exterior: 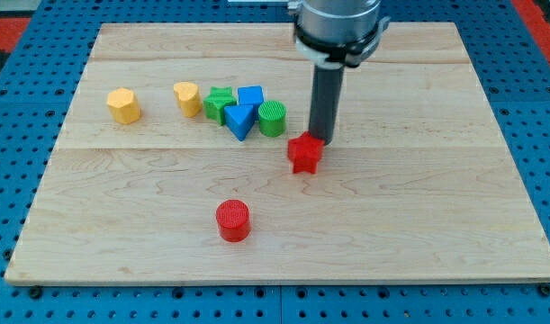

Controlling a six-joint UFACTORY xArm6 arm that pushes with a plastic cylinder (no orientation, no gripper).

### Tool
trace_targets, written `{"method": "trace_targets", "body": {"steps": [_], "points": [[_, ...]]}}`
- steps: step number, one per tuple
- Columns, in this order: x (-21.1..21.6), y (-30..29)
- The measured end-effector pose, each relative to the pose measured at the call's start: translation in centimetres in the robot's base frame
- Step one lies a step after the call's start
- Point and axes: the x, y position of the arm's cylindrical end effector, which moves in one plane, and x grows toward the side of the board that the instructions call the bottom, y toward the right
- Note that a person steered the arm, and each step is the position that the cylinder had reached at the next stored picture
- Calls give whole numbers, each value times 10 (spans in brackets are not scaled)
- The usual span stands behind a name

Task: Separate the group of blocks

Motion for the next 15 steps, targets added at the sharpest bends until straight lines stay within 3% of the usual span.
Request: {"method": "trace_targets", "body": {"steps": [2, 4, 9, 11, 13, 15], "points": [[41, -67], [52, -73], [20, -88], [-14, -188], [-66, -156], [-43, -3]]}}
